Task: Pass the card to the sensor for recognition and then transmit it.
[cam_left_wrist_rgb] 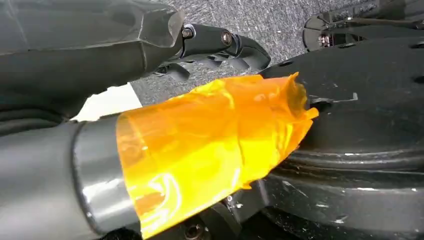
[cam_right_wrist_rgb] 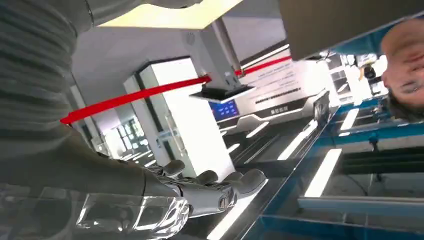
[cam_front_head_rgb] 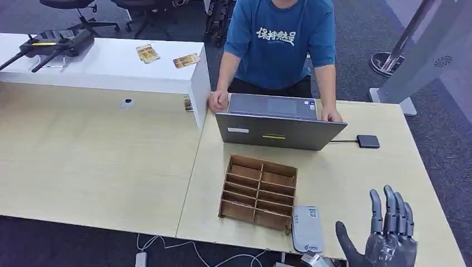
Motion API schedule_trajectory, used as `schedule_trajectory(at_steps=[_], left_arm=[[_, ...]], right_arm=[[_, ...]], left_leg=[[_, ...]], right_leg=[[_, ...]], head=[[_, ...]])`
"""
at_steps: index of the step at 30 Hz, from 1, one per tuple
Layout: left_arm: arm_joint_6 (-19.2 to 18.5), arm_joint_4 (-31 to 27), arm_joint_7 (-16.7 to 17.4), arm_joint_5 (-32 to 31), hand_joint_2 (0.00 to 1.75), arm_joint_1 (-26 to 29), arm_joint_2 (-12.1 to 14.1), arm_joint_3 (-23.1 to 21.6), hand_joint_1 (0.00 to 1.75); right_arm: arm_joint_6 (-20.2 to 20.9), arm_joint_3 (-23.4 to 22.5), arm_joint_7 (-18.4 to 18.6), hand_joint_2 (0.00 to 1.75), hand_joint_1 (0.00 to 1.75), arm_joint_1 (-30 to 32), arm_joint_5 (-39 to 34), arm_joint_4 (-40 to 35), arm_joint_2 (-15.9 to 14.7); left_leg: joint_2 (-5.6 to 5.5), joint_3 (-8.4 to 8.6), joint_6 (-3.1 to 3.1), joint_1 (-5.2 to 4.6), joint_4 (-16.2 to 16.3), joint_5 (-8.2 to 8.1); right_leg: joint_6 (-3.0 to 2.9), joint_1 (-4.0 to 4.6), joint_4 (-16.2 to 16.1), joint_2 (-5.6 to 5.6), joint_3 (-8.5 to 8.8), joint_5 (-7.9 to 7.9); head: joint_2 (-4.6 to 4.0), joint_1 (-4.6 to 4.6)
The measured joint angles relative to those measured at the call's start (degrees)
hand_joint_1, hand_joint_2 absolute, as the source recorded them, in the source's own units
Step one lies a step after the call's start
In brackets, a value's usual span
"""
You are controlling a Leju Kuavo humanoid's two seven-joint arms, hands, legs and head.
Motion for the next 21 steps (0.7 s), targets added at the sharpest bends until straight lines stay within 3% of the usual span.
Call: schedule_trajectory(at_steps=[6, 11, 18, 21], left_arm=[[0.0, 0.0, 0.0, 1.1, 0.00, 0.1, -0.2, 0.0, 0.00], [-0.2, 0.0, 0.0, 1.9, 0.00, 0.2, -0.2, 0.0, 0.00], [-0.2, 0.0, 0.2, 2.2, 0.00, 0.2, -0.2, 0.0, 0.00], [-0.2, 0.0, 0.2, 2.5, 0.00, 0.2, -0.2, -0.1, 0.00]], right_arm=[[0.0, 6.1, 3.0, 1.75, 0.00, 0.1, -3.2, 2.5, -1.6], [0.0, 13.7, 9.2, 1.75, 0.00, -1.7, -5.4, 7.0, -4.2], [0.0, 18.3, 10.4, 1.75, 0.00, -2.9, -5.8, 10.2, -5.8], [0.0, 20.4, 12.6, 1.75, 0.00, -3.9, -8.8, 11.5, -6.6]], left_leg=[[0.00, 0.00, 0.00, 0.00, 0.0, 0.00], [0.01, 0.01, 0.00, 0.00, 0.0, 0.00], [0.01, 0.00, 0.00, 0.00, 0.0, 0.00], [0.01, 0.00, 0.00, 0.00, 0.0, 0.00]], right_leg=[[-0.01, 0.00, 0.0, 0.00, 0.00, -0.01], [-0.01, 0.00, 0.0, 0.00, 0.00, -0.01], [-0.01, 0.00, 0.0, 0.00, 0.01, -0.01], [-0.01, 0.00, 0.0, 0.01, 0.00, -0.01]], head=[[0.00, 0.00], [0.00, 0.00], [0.00, 0.00], [0.00, 0.00]])
